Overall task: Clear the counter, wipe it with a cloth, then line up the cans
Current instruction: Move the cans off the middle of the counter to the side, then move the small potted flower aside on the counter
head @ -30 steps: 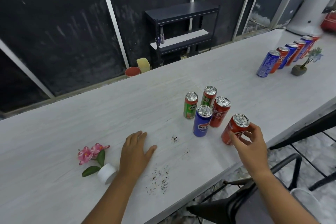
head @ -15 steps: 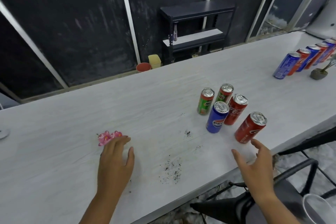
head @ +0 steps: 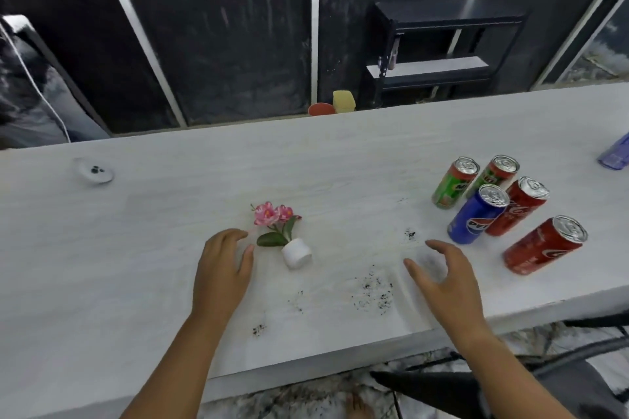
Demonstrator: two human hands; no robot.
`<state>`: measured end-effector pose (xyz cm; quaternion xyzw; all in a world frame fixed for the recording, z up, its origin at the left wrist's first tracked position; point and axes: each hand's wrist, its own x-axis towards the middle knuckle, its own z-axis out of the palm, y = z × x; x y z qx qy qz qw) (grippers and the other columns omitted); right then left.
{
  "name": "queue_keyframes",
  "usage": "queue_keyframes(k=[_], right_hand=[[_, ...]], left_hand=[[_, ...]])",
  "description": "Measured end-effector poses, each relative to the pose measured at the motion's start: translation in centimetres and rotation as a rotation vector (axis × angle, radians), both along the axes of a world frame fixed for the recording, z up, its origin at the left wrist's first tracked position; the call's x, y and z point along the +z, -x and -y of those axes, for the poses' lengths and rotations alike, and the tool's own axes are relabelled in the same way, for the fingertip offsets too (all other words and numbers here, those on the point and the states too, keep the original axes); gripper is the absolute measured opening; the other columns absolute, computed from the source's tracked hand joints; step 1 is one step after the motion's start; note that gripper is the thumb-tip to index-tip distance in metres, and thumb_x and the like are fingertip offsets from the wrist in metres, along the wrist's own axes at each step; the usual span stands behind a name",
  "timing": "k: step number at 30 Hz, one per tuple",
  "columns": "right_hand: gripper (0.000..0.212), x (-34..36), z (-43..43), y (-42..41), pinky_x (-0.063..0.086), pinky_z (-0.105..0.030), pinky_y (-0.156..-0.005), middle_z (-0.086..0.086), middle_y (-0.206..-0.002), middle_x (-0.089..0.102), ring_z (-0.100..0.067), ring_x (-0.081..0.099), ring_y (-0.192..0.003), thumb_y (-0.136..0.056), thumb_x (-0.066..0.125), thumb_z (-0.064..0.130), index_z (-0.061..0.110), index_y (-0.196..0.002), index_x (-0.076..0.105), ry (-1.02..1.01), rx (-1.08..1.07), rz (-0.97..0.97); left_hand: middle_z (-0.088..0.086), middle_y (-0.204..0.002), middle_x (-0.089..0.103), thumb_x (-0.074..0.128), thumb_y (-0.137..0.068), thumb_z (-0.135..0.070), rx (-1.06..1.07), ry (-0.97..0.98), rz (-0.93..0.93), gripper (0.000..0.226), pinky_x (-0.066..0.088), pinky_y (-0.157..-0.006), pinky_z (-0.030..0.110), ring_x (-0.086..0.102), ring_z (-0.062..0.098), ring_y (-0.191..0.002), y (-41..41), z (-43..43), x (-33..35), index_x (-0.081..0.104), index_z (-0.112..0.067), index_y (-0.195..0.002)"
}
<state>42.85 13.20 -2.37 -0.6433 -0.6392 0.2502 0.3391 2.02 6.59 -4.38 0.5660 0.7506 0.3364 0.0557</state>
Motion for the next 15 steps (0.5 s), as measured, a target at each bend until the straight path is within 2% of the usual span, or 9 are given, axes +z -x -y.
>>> queue_keyframes(k=[2,5,8,11,15], right_hand=[[0.056,0.1,-0.3,2.0,0.041,-0.024,-0.102,0.018,-0.134,0.060,-0.004,0.053,-0.125,-0.087,0.078,0.059,0.038,-0.135,0.058,0.014,0.048,-0.002],[0.054,0.3,-0.5,4.7,0.043,-0.029,-0.108,0.018,-0.137,0.060,-0.006,0.052,-0.131,-0.087,0.078,0.058,0.040,-0.134,0.058,0.021,0.093,-0.021],[0.052,0.4,-0.6,7.1,0.046,-0.033,-0.109,0.019,-0.136,0.059,-0.005,0.052,-0.131,-0.088,0.079,0.057,0.043,-0.133,0.057,0.034,0.135,-0.037],[0.051,0.7,-0.9,9.8,0.044,-0.027,-0.105,0.026,-0.133,0.058,0.001,0.051,-0.128,-0.087,0.078,0.060,0.048,-0.131,0.056,0.047,0.180,-0.059],[0.053,1.1,-1.9,14.4,0.049,-0.024,-0.093,0.030,-0.125,0.060,0.004,0.057,-0.116,-0.085,0.078,0.064,0.046,-0.132,0.059,0.088,0.271,-0.043]], left_hand=[[-0.005,-0.135,0.064,0.065,-0.104,-0.026,0.005,0.006,-0.001,0.026,0.047,-0.107,0.033,0.053,0.017,-0.131,1.0,0.5,-0.5,0.068,-0.020,-0.130],[-0.004,-0.134,0.065,0.066,-0.104,-0.028,0.018,0.014,-0.019,0.026,0.047,-0.106,0.033,0.054,0.018,-0.130,2.3,0.8,-1.3,0.068,-0.019,-0.128],[0.000,-0.130,0.068,0.067,-0.103,-0.027,0.032,0.023,-0.042,0.024,0.052,-0.105,0.040,0.058,0.024,-0.127,3.4,0.4,-1.9,0.070,-0.016,-0.124],[-0.001,-0.122,0.069,0.064,-0.100,-0.032,0.043,0.003,-0.099,0.026,0.053,-0.101,0.041,0.061,0.025,-0.118,3.8,-0.1,-2.4,0.072,-0.016,-0.118],[-0.005,-0.122,0.066,0.071,-0.098,-0.031,0.053,-0.018,-0.133,0.023,0.049,-0.101,0.038,0.060,0.022,-0.117,4.0,-0.3,-2.9,0.071,-0.020,-0.118]])
